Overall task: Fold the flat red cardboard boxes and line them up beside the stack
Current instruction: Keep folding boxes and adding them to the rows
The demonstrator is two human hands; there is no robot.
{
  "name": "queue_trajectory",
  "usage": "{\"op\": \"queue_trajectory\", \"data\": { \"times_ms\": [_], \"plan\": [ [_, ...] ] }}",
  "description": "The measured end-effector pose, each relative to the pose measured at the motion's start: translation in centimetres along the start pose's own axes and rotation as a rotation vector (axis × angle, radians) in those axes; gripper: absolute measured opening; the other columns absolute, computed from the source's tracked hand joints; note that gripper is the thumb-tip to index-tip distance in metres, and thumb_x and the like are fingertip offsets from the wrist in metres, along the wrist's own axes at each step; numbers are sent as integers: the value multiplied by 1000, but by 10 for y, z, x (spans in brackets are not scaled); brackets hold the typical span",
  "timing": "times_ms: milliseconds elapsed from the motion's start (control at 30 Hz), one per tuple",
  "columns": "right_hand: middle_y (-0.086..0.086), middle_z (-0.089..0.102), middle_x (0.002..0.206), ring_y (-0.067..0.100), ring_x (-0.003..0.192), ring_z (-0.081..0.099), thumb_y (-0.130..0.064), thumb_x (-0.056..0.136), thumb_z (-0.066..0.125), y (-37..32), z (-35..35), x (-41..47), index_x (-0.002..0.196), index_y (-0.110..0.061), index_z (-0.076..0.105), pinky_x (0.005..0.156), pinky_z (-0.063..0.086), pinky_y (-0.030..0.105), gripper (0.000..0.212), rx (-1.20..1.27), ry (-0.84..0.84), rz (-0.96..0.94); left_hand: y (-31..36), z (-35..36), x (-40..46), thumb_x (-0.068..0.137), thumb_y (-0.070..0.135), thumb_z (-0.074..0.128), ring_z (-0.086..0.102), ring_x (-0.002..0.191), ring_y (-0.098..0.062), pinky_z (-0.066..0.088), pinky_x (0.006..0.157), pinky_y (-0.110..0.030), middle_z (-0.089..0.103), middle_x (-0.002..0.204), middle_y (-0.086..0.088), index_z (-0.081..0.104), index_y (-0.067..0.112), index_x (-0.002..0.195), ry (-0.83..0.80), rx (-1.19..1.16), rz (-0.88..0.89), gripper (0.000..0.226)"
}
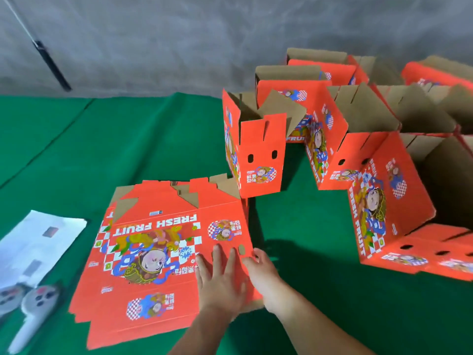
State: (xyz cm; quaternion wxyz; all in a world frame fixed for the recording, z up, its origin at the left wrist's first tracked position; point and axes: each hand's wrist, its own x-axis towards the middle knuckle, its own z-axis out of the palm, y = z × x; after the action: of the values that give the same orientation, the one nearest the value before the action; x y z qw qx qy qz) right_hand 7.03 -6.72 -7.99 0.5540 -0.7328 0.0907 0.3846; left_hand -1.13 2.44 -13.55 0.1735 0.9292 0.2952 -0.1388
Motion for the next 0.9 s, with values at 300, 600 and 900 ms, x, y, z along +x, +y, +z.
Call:
{"op": "queue_trajectory", "data": {
  "times_ms": [300,600,900],
  "plan": [
    [12,77,79,30,72,73,-26,104,57,59,-76,-18,94,-5,70,74,56,41,26,298,264,73,35,24,-33,101,56,29,-23,157,-43,-19,126,-42,2,176,4,18,37,166,-138,-70,548,69],
    [8,65,134,29,125,59,-48,104,53,75,-139,-35,130,-14,66,115,39,47,45,432,397,57,-31,-20,-31,82,68,47,30,152,-41,21,123,-53,32,167,-21,41,14,159,536,-544,-132,93],
    [6,75,118,29,113,69,-67,84,57,36,-195,-64,118,-25,73,109,47,50,56,519,448,-114,-50,-71,-34,77,80,72,73,104,-32,59,84,-48,77,109,-6,70,23,113,294,-1237,122,68]
  ]
}}
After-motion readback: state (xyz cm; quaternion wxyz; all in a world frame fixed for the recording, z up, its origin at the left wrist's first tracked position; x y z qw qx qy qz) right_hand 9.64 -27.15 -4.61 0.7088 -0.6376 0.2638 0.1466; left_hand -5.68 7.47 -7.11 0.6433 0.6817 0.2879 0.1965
